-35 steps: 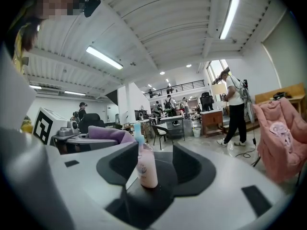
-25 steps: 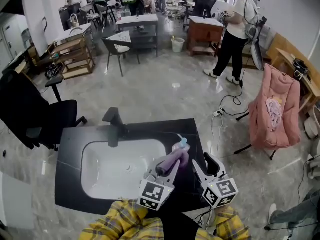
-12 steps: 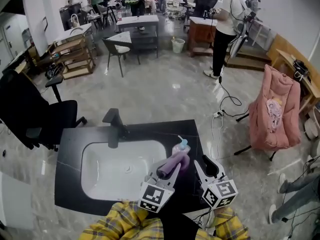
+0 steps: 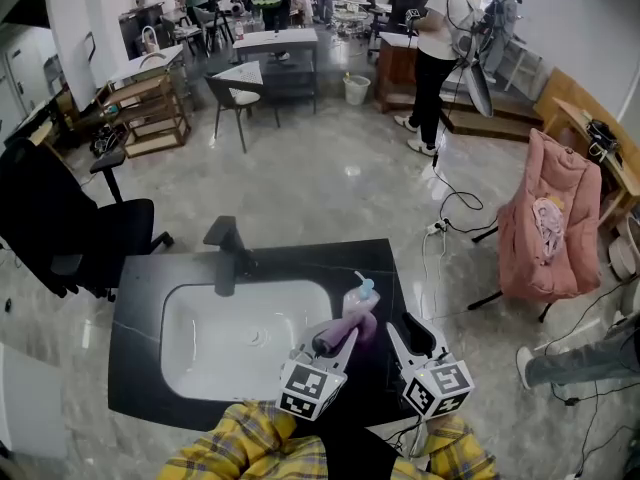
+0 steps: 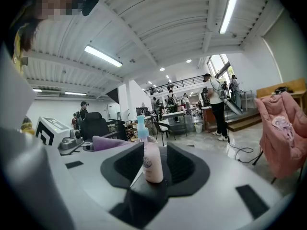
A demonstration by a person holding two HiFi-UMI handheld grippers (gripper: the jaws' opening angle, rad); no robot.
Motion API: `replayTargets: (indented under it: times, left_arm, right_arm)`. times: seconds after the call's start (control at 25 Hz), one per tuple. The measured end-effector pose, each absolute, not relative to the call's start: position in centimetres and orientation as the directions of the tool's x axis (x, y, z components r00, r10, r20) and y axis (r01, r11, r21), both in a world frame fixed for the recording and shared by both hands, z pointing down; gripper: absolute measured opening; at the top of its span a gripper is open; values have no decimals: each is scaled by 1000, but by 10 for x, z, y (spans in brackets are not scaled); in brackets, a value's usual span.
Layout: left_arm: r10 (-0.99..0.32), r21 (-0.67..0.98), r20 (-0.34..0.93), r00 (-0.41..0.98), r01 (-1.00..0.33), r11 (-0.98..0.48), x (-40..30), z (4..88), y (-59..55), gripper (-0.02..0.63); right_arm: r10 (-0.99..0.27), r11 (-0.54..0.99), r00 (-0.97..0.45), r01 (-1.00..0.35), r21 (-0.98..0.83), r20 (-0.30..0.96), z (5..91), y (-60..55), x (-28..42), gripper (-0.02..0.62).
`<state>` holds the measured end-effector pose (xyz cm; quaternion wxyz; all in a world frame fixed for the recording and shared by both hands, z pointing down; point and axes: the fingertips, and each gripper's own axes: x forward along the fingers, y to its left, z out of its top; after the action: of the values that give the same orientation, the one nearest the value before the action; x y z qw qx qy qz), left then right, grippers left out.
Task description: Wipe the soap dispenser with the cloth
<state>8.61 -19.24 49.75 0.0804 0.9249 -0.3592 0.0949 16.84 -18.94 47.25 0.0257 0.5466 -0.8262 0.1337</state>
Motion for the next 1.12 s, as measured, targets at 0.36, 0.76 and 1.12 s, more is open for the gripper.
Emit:
replayTargets:
  times: [0.36,0.76,1.12]
  left_arm:
    - [-636,136,306,709,-693,-708,82,522,-200,58]
    - [-603,167,382,700,-694,-700,83,545,-201,58]
    - [-590,196,416,692,-702,-685,80,553,-203,58]
  right_arm:
    - [-886,382,-418,-903,-197,202,475,-190,165,141]
    - [-878,385,-426,-900,-205,219,485,-189,163,141]
    - [-867,399,-441,-893,-207,232,489,-190,157,141]
